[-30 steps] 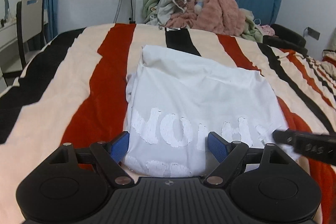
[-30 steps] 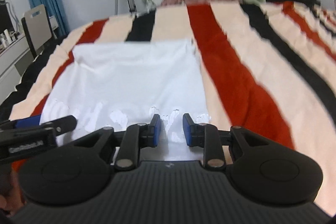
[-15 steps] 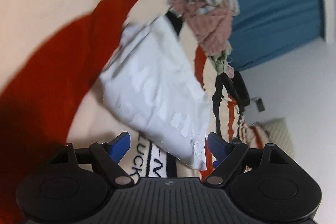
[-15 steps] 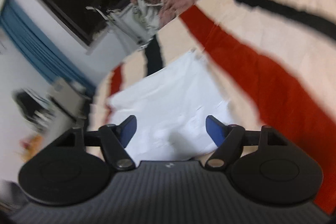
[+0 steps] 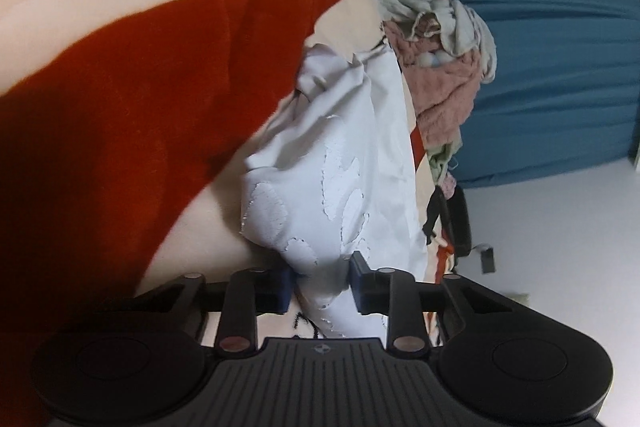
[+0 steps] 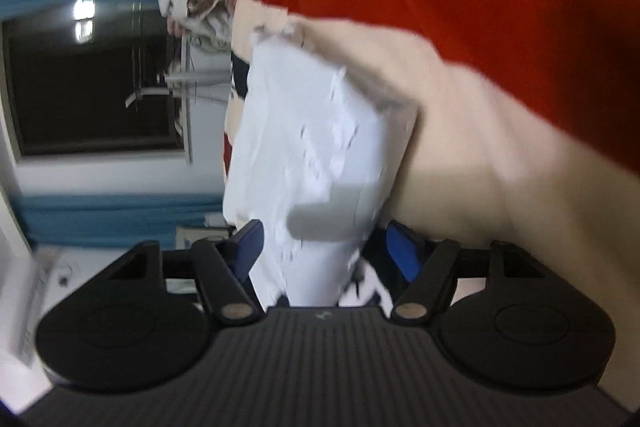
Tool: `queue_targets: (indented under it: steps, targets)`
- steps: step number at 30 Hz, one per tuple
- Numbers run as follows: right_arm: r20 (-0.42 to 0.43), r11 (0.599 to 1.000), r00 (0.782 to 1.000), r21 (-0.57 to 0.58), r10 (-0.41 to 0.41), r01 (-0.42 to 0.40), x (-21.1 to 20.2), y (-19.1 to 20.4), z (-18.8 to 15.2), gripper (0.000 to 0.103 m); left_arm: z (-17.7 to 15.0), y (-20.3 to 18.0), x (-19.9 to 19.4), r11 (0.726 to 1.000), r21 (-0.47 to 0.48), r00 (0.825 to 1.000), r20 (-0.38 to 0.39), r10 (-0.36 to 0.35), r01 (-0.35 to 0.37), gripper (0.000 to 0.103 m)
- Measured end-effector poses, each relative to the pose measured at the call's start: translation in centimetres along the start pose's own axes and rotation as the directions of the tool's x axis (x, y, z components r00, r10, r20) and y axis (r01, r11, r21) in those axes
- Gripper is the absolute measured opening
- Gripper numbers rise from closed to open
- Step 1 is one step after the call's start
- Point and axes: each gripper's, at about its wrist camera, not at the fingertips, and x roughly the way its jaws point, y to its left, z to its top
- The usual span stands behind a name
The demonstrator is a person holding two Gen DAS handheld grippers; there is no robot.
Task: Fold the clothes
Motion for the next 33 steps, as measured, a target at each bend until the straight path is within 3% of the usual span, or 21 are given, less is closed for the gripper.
queue_targets:
  steps: [3, 5, 8, 13, 16, 22, 27, 30, 33]
  targets:
    - [0.026, 0.999, 0.999, -0.036, -0.030, 0.031, 0.3, 0.3, -0.1, 0.054, -0.1, -0.1, -0.4, 1.000, 0.006, 1.000, 0.011, -0.017, 0.017, 0.021]
    - [0.053, 0.997, 0.997, -0.054, -0.049, 0.052, 0.0, 0.4, 0.2, 0.031, -0.2, -0.2, -0.7, 0.999, 0.007, 0.999, 0.017, -0.031, 0.031, 0.018]
    - [0.081, 0.993, 0.996, -0.110, -0.040, 0.049, -1.1, 1.0, 0.3, 0.019, -0.4, 0.0, -1.5, 0.999, 0.001, 0.998, 0.023, -0.051, 0.051, 0.017]
    - [0.107, 0.972, 0.994, -0.235, -0.003, 0.028, -2.9, 3.0, -0.6, 0.017, -0.4, -0.1, -3.0, 0.995, -0.021, 0.995, 0.031, -0.098, 0.098, 0.015]
    - [0.127, 0.968, 0.992, -0.250, 0.010, 0.022, -4.8, 4.0, -1.3, 0.016, -0.7, -1.1, -3.8, 0.992, -0.014, 0.992, 0.015, -0.128, 0.128, 0.014]
    - [0.192, 0.970, 0.980, -0.243, 0.054, -0.006, -10.6, 8.2, -0.7, 0.016, -1.3, -7.7, -4.7, 0.987, 0.057, 0.984, -0.110, -0.143, 0.149, 0.014]
    - [0.239, 0.976, 0.969, -0.217, 0.069, -0.016, -14.6, 12.1, 3.3, 0.017, -1.5, -15.7, -2.2, 0.975, 0.159, 0.969, -0.217, -0.116, 0.153, 0.014]
    - [0.254, 0.982, 0.966, -0.188, 0.052, -0.003, -15.4, 13.7, 7.1, 0.017, -1.6, -20.6, 1.5, 0.964, 0.237, 0.968, -0.245, -0.061, 0.121, 0.014]
    - [0.284, 0.986, 0.958, -0.163, 0.029, 0.019, -15.0, 15.0, 11.6, 0.017, -1.6, -25.6, 6.6, 0.934, 0.340, 0.965, -0.260, -0.019, 0.110, 0.013]
